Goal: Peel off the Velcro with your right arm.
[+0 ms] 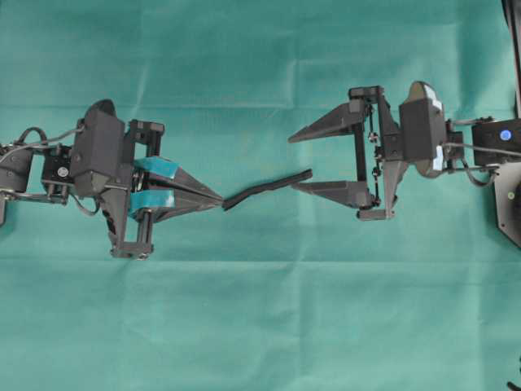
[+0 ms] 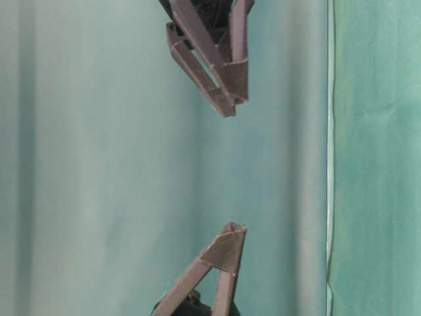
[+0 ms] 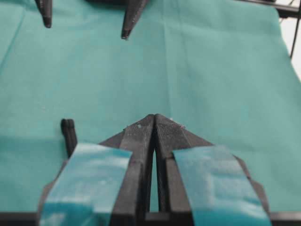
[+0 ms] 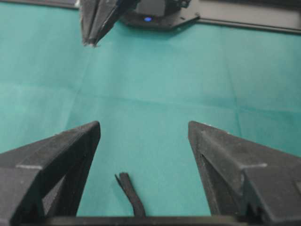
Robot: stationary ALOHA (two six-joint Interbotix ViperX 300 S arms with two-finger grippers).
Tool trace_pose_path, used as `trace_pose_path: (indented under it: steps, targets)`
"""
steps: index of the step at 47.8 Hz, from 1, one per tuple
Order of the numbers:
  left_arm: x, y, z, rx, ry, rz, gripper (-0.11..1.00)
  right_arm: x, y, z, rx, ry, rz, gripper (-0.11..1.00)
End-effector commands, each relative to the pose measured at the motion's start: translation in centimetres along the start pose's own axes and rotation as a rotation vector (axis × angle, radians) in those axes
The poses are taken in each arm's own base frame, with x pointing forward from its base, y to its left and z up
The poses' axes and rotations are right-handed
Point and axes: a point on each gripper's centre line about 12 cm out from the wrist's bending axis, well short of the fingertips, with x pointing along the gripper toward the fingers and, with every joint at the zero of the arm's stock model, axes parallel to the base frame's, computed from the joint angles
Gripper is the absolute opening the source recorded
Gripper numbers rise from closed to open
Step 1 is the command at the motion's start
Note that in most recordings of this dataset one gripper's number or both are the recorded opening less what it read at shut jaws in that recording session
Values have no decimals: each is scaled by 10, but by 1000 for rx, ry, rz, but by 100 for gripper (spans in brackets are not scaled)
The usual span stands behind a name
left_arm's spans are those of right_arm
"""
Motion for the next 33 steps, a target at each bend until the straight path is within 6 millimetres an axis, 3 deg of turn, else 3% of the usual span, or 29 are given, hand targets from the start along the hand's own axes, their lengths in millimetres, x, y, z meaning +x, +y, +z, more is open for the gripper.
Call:
trace_pose_path:
  steps: [1,27,33]
  targets:
    - [-1,-3,12,26,-41,-10,0,-2,-1,15,29,-55,-12,42]
    - [-1,-3,11,92,-38,-8,1,-10,-1,13,50,-67,-21,42]
    - [-1,-3,10,91,-35,-8,19,-11,-1,11,52,-60,-23,42]
